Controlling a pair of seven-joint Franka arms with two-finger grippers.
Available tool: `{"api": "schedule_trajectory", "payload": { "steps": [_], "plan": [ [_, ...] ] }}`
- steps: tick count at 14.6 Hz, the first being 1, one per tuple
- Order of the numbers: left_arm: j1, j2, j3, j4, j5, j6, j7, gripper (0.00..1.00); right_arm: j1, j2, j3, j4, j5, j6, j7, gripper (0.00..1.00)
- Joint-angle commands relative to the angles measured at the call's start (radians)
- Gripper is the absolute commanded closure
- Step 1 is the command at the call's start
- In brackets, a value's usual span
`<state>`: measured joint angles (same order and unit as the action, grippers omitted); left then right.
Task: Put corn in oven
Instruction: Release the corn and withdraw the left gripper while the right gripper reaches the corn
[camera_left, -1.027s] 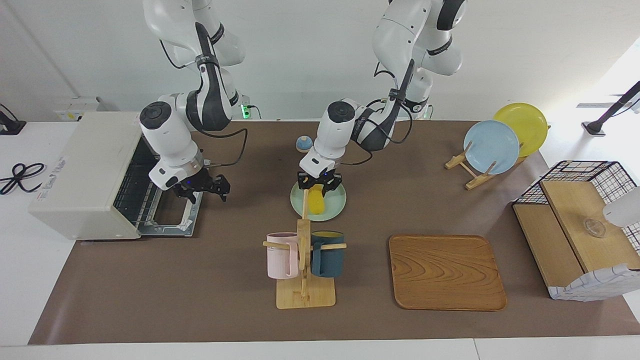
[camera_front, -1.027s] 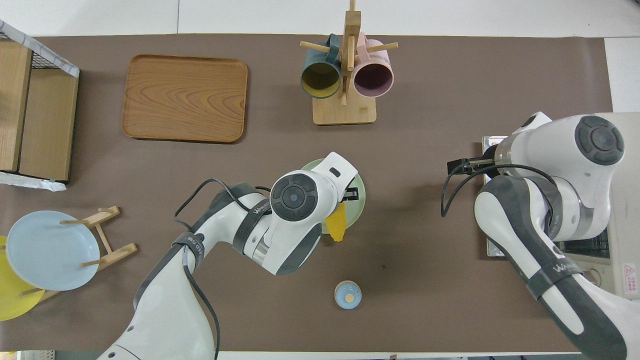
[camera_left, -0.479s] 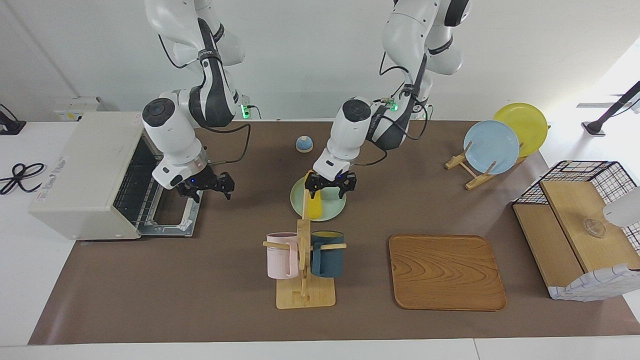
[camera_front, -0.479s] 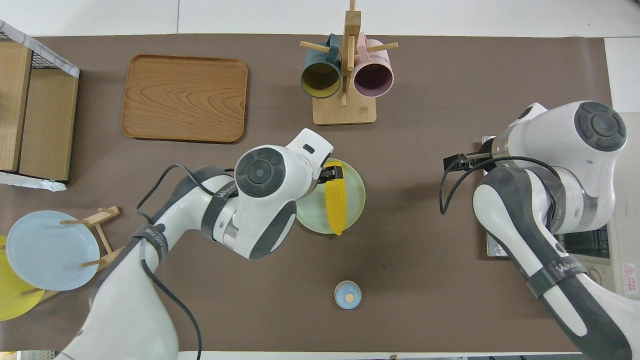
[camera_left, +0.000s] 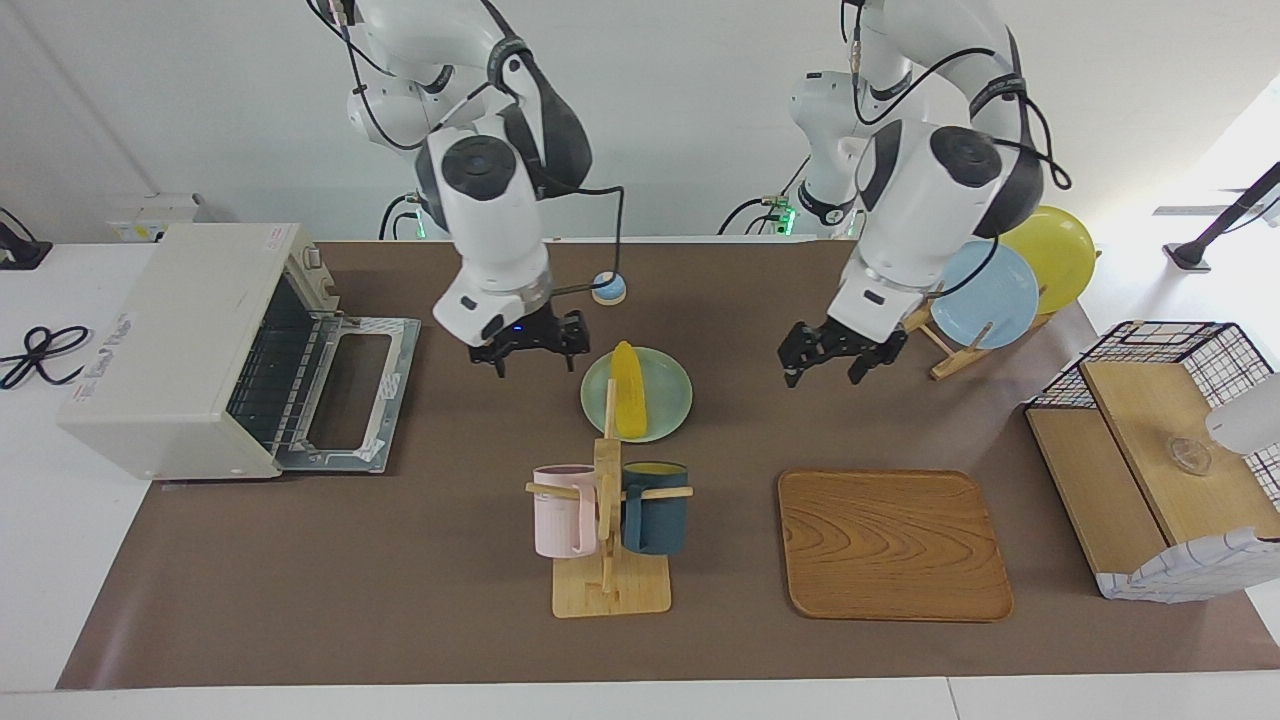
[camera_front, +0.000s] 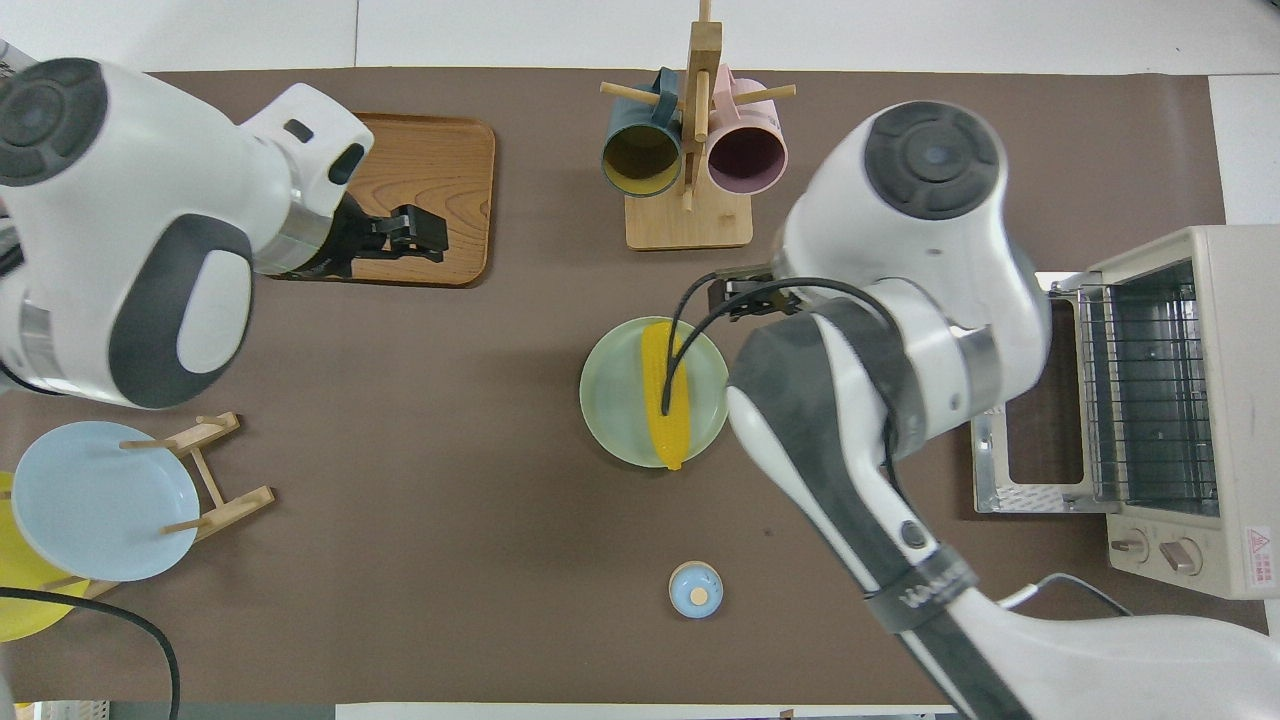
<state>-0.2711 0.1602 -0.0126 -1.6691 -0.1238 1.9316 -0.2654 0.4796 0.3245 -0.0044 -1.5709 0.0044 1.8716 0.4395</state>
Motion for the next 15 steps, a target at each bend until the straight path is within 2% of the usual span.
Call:
{"api": "schedule_trajectory", "payload": {
  "steps": [1, 2, 3, 5, 8, 11, 15],
  "plan": [
    [0.085, -0.069, -0.013, 0.012, 0.048, -0.109, 0.132, 0.00, 0.132, 0.224, -0.003, 0.205, -0.064, 0.007, 0.175, 0.00],
    [0.113, -0.099, -0.013, 0.012, 0.058, -0.152, 0.173, 0.00, 0.186, 0.243, -0.005, 0.192, -0.064, 0.105, 0.215, 0.00],
    [0.130, -0.120, -0.013, 0.012, 0.073, -0.190, 0.202, 0.00, 0.200, 0.238, -0.005, 0.116, -0.064, 0.189, 0.235, 0.00],
    [0.144, -0.157, -0.012, 0.012, 0.105, -0.250, 0.210, 0.00, 0.198, 0.217, -0.003, 0.034, -0.063, 0.257, 0.237, 0.00],
    [0.150, -0.211, 0.006, 0.006, 0.125, -0.354, 0.216, 0.00, 0.214, 0.186, 0.000, -0.078, -0.047, 0.372, 0.240, 0.29],
    [0.174, -0.217, -0.001, 0.000, 0.125, -0.379, 0.227, 0.00, 0.217, 0.169, 0.004, -0.133, -0.046, 0.416, 0.248, 0.38],
    [0.184, -0.200, -0.001, -0.015, 0.116, -0.338, 0.239, 0.00, 0.217, 0.171, 0.024, -0.129, -0.044, 0.426, 0.291, 0.38]
  ]
}}
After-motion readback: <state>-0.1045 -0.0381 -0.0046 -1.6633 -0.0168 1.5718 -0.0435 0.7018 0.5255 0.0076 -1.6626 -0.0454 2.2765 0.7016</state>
